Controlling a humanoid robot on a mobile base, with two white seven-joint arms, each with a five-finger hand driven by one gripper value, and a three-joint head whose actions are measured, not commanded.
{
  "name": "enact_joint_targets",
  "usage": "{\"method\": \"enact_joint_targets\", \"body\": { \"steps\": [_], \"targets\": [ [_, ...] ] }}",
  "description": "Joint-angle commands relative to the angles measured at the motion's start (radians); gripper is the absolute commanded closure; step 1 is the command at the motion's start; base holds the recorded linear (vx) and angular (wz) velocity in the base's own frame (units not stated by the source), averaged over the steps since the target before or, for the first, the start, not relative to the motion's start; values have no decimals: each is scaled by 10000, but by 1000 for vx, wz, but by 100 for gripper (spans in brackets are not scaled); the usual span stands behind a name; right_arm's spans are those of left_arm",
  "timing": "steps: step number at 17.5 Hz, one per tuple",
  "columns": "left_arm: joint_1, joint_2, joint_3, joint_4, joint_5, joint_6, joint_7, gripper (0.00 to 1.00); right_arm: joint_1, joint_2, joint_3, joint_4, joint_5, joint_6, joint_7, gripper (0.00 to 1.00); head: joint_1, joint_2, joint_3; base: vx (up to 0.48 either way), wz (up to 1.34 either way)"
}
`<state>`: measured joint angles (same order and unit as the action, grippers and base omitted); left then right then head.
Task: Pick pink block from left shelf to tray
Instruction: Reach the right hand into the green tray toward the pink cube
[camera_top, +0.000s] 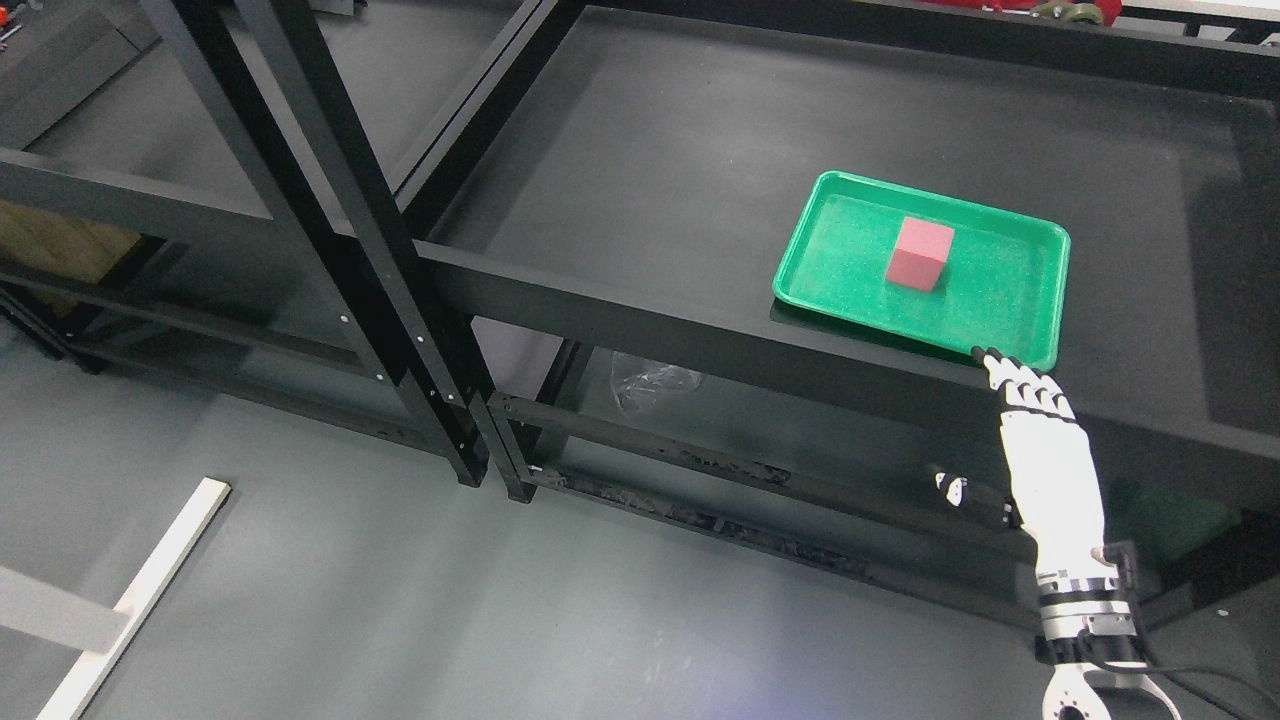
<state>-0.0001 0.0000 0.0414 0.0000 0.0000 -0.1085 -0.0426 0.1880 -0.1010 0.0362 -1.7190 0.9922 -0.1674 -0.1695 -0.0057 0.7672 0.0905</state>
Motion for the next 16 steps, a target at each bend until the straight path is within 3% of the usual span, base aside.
{"method": "enact_joint_targets", "body": {
  "steps": [1, 8, 12, 16],
  "targets": [
    [-214, 175, 0, -174, -15, -4, -4, 0, -39, 89, -9, 10, -12, 48, 23, 1, 0, 0, 0, 331, 20],
    [-214, 175, 0, -174, -15, -4, -4, 0, -132, 89, -9, 71, 3, 401, 359, 1, 0, 0, 0, 276, 33],
    [-214, 175, 0, -174, -15, -4, -4, 0, -223, 28, -9, 209, 18, 585, 1799, 1, 0, 0, 0, 224, 26],
    [-214, 175, 0, -174, -15, -4, -4, 0, -254, -33, 6, 377, 80, 738, 2278, 1, 0, 0, 0, 178, 14]
  ]
}}
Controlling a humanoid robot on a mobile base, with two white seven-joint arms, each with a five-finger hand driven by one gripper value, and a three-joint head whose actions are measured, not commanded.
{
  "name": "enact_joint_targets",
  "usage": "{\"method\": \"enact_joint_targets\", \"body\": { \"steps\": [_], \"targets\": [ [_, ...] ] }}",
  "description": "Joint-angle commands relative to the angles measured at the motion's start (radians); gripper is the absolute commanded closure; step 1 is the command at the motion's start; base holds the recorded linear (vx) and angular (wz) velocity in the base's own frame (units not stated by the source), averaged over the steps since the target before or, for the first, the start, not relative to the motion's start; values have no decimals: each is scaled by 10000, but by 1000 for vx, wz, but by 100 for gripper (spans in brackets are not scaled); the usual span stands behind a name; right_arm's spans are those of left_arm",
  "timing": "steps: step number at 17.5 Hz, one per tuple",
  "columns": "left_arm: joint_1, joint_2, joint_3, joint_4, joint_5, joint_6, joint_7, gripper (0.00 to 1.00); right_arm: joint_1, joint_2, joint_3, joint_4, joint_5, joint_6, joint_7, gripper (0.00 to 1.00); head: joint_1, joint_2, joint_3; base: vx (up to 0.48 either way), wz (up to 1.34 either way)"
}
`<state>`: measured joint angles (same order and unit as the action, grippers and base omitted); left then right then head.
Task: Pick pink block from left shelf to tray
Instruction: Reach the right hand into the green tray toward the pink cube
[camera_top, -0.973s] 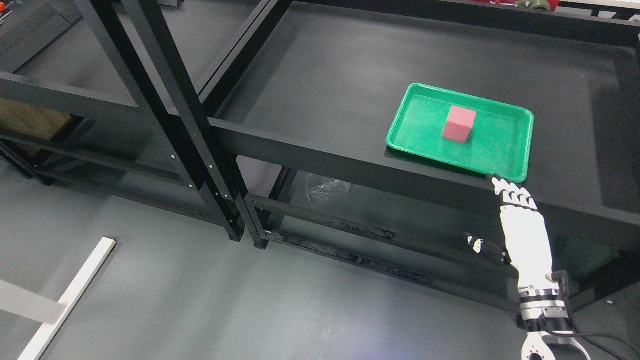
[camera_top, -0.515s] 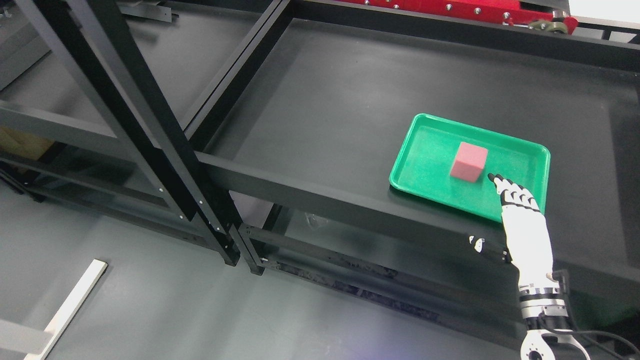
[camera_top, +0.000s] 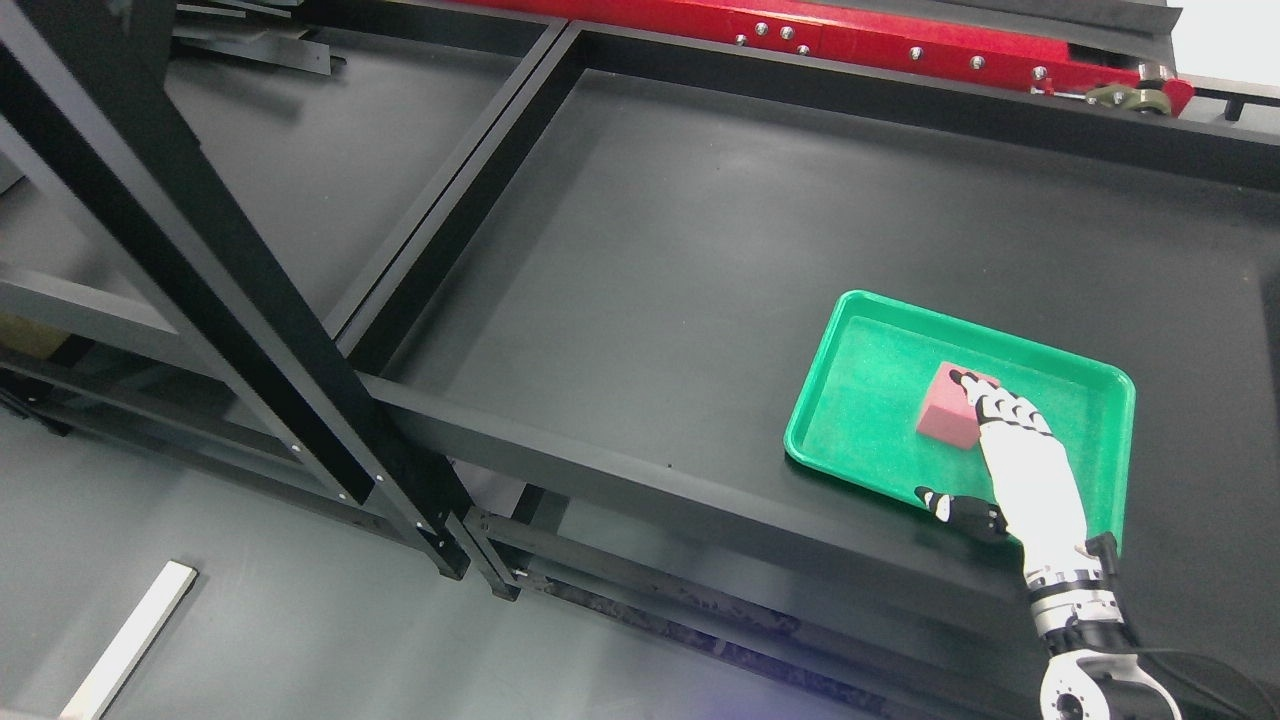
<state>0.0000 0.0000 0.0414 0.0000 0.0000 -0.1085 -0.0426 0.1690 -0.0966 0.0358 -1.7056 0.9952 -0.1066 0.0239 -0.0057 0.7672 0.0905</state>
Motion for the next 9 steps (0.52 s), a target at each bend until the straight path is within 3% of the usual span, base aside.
{"method": "enact_joint_targets", "body": {
  "steps": [1, 9],
  "targets": [
    [-215, 175, 0, -175, -15, -4, -4, 0, -64, -77, 11, 274, 50, 146, 344, 1, 0, 0, 0, 167, 2],
    [-215, 175, 0, -175, -15, -4, -4, 0, -171, -199, 71, 718, 157, 405, 682, 2, 0, 0, 0, 119, -5]
  ]
}}
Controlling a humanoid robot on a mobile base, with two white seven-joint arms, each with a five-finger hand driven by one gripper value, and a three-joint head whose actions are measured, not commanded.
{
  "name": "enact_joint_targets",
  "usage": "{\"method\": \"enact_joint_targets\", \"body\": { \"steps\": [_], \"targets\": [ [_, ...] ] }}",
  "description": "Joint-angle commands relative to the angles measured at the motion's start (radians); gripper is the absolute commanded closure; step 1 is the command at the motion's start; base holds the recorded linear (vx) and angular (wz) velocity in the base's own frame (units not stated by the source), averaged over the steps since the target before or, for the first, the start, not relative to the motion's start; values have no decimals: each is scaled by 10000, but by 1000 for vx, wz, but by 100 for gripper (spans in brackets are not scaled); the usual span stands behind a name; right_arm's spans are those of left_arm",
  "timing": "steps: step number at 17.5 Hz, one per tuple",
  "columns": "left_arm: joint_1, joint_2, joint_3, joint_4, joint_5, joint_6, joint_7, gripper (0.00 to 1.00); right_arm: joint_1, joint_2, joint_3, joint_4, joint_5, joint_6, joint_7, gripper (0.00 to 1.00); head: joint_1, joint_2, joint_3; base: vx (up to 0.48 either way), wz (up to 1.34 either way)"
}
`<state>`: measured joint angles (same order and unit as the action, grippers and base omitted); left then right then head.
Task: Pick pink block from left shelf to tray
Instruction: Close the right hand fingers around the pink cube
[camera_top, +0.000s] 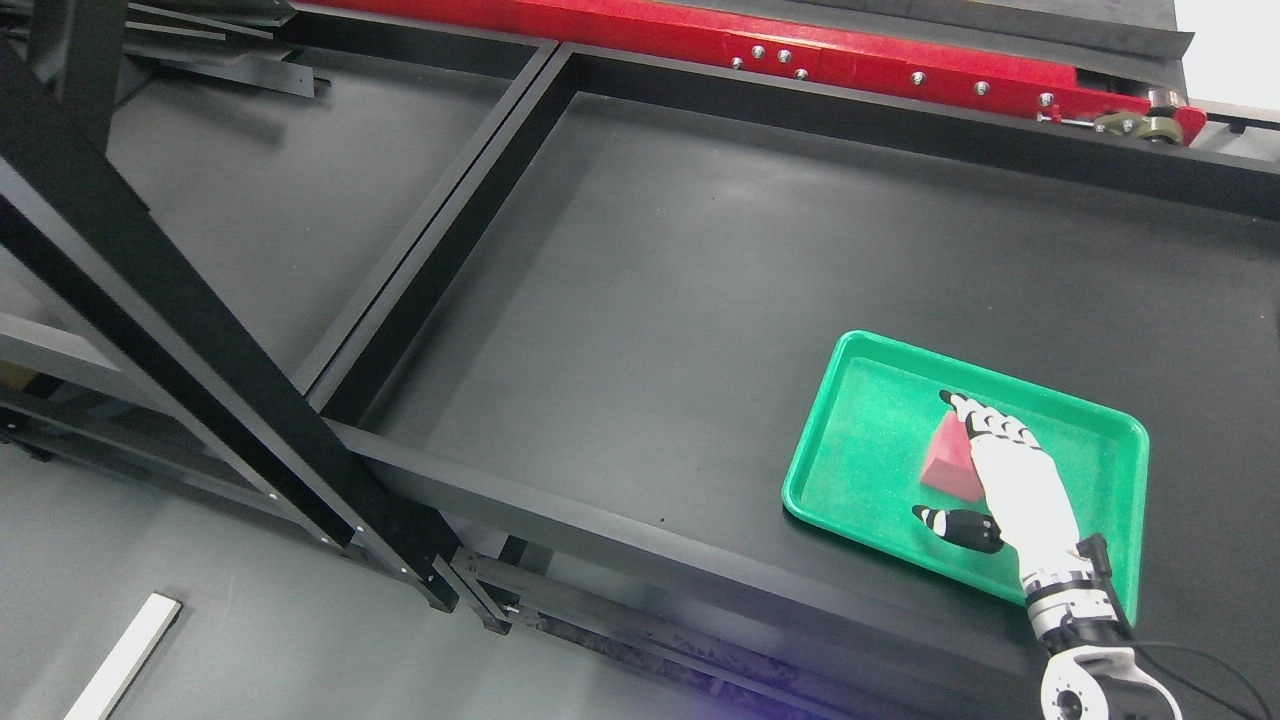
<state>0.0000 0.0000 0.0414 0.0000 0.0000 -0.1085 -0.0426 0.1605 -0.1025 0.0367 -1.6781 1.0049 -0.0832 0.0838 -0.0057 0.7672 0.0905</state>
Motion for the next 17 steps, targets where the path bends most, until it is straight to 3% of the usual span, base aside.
{"method": "enact_joint_targets", "body": {
  "steps": [1, 11, 14, 16, 17],
  "targets": [
    [-215, 175, 0, -175, -15, -4, -4, 0, -147, -247, 93, 489, 59, 218, 128, 2, 0, 0, 0, 103, -4],
    [-215, 175, 0, -175, -15, -4, -4, 0, -347, -402, 277, 1226, 60, 249, 742, 7, 0, 0, 0, 48, -2],
    [-215, 175, 0, -175, -15, -4, -4, 0, -393, -386, 170, 1226, 14, 264, 726, 43, 0, 0, 0, 0, 0],
    [-215, 175, 0, -175, -15, -4, -4, 0, -393, -386, 124, 1226, -79, 264, 711, 77, 0, 0, 0, 0, 0],
    [-215, 175, 0, -175, -15, -4, -4, 0, -393, -386, 109, 1226, -94, 249, 711, 83, 0, 0, 0, 0, 0]
  ]
}}
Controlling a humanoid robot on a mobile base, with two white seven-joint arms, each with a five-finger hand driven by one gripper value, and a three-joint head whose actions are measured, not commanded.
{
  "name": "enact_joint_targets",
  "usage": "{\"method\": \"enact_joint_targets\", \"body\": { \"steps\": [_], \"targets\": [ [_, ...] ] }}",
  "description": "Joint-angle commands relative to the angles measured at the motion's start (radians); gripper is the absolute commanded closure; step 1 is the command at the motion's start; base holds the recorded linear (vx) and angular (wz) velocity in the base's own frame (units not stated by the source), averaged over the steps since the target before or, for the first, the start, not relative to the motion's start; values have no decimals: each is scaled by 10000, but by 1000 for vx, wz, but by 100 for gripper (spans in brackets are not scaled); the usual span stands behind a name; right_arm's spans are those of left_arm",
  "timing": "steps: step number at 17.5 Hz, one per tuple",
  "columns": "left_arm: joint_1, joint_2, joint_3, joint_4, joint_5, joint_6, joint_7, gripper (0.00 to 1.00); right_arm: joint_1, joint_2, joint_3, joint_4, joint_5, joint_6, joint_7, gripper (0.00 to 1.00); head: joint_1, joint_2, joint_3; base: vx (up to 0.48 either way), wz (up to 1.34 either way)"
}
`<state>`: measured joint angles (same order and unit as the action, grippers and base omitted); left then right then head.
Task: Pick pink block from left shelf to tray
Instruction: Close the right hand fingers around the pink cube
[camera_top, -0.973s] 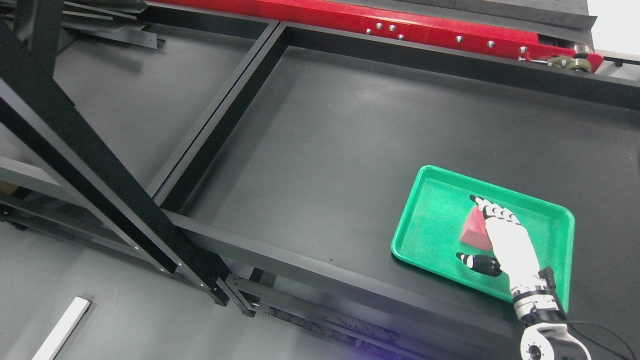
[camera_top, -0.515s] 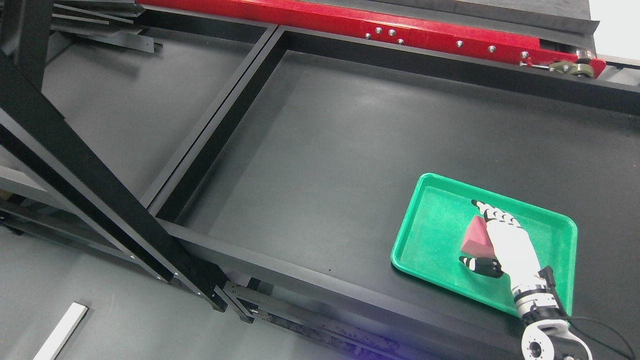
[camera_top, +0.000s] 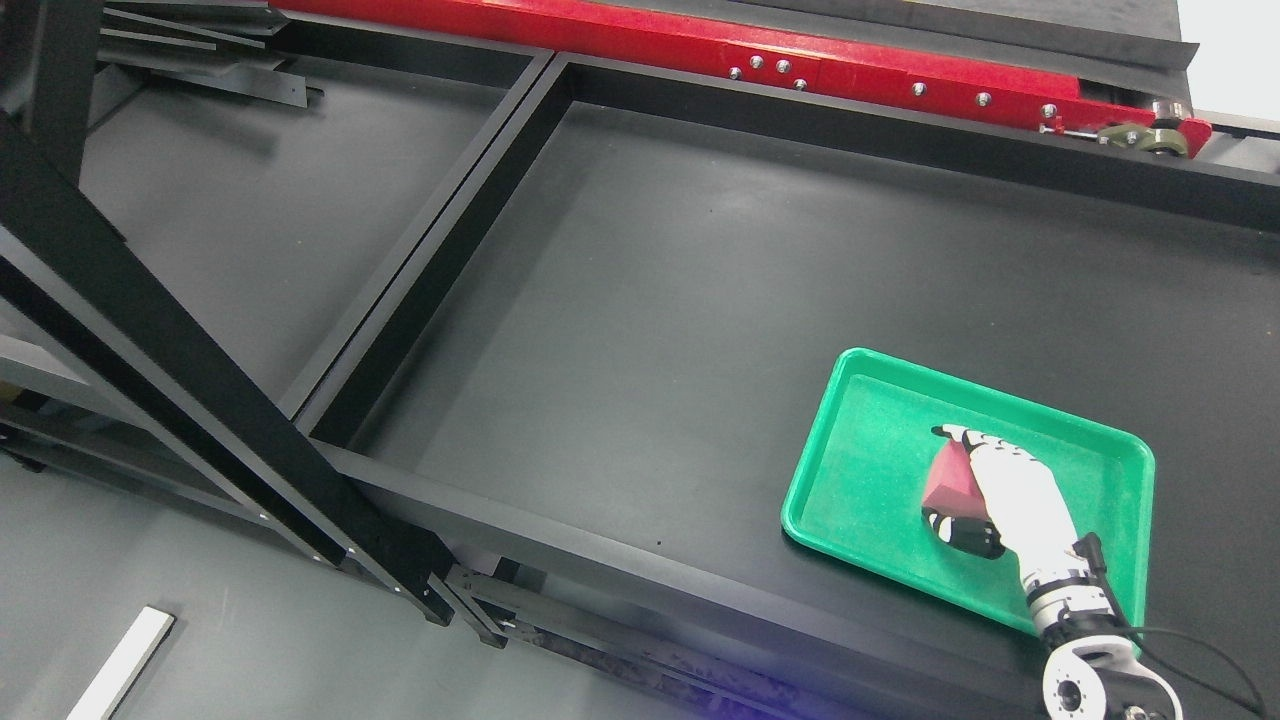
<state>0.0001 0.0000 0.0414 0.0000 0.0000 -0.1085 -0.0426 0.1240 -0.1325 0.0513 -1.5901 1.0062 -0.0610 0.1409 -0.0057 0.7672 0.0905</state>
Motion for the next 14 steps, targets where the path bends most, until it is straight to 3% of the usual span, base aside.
{"method": "enact_joint_targets", "body": {
  "steps": [1, 2, 7, 11, 14],
  "targets": [
    [-215, 175, 0, -175, -15, -4, -4, 0, -43, -71, -37, 346, -92, 12, 126, 91, 0, 0, 0, 0, 0],
    [-215, 175, 0, -175, -15, -4, -4, 0, -74, -86, -22, 346, -76, -49, 125, 96, 0, 0, 0, 0, 0],
    [-215, 175, 0, -175, -15, -4, -4, 0, -243, -300, -190, 255, -76, -65, -195, 98, 0, 0, 0, 0, 0],
    [-215, 175, 0, -175, -15, -4, -4, 0, -412, -546, -818, -66, -137, -630, -2308, 97, 0, 0, 0, -5, 26],
    [-215, 175, 0, -175, -15, -4, -4, 0, -366, -592, -1339, -587, -503, -953, -3033, 97, 0, 0, 0, -16, 13]
  ]
}}
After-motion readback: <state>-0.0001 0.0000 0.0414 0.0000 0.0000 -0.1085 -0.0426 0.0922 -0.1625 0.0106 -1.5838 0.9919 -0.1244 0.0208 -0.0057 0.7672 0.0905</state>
